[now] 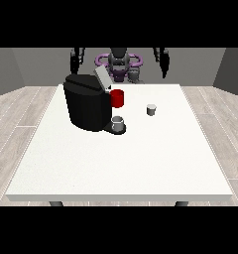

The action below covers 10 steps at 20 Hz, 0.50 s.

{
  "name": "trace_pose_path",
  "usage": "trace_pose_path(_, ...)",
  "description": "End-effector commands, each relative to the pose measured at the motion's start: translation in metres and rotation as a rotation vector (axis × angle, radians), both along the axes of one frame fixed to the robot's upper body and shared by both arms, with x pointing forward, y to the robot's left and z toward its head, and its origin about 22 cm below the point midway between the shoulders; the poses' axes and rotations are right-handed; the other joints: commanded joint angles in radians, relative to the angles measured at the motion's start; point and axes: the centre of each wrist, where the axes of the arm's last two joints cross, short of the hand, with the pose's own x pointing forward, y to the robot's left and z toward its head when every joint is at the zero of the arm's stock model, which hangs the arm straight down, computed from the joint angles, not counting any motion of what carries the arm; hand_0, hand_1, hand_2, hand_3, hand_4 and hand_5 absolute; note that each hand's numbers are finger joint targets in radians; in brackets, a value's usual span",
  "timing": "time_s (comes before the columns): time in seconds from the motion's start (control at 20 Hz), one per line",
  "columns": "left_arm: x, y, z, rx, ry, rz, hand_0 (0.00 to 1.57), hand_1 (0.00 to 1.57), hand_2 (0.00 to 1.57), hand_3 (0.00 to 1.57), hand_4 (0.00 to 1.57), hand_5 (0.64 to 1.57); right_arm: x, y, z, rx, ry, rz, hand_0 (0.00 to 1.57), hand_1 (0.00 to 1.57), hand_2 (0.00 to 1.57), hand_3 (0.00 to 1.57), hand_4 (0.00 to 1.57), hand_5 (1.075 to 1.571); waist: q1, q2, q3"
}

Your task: Insert the coffee pod into the coffee machine and close the lid

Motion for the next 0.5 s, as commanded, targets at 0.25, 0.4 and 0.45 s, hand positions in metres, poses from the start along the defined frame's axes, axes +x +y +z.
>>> trace_pose_path(0.25,0.0,-0.018,-0.008,0.042,-0.102,-0.083,0.0,0.0,0.0,0.0,0.21,1.571,-0.007,-0.009,-0.012,0.03,0.054,-0.001,0.0,0.0,0.0,0.0,0.13,1.571,-0.012,-0.048,-0.0129)
trace_pose_path(0.4,0.015,0.022,0.013,0.228,-0.117,-0.084,0.0,0.0,0.0,0.0,0.0,1.571,0.002,-0.003,-0.014,0.089,-0.132,-0.184,0.0,0.0,0.0,0.0,0.09,1.571,-0.031,0.009,-0.0122)
trace_pose_path(0.45,0.024,0.036,0.024,0.213,-0.094,-0.075,0.0,0.0,0.0,0.0,0.0,1.571,0.006,-0.025,0.0,0.086,-0.135,-0.176,0.0,0.0,0.0,0.0,0.09,1.571,-0.051,0.003,-0.0125)
